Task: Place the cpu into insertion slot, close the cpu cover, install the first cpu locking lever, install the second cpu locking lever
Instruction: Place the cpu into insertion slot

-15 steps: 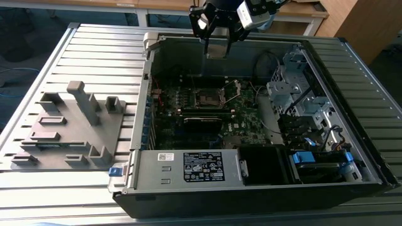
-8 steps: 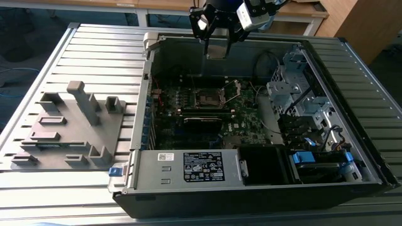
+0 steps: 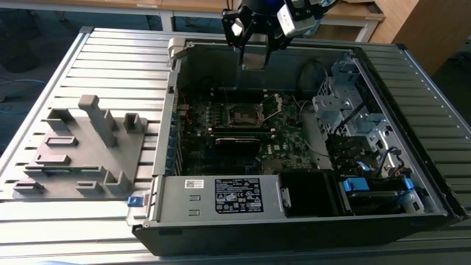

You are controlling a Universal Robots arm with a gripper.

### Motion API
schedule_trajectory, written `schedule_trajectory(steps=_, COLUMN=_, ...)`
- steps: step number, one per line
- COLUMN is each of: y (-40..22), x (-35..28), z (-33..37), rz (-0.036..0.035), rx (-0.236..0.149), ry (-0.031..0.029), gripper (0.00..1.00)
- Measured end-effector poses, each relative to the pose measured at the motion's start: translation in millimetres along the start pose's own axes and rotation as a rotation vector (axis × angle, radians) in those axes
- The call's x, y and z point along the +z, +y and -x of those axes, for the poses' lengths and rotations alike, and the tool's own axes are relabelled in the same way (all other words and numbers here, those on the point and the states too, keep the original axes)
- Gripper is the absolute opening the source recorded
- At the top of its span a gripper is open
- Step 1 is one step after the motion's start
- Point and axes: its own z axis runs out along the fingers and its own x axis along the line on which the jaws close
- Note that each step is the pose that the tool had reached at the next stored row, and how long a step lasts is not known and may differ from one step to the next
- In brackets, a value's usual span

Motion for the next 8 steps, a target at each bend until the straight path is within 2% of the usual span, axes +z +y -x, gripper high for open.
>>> schedule_trajectory(steps=8, y=-0.1, x=1.3, z=0.0, rz=0.0001, rx=0.000, ry=-0.0001, gripper=0.54)
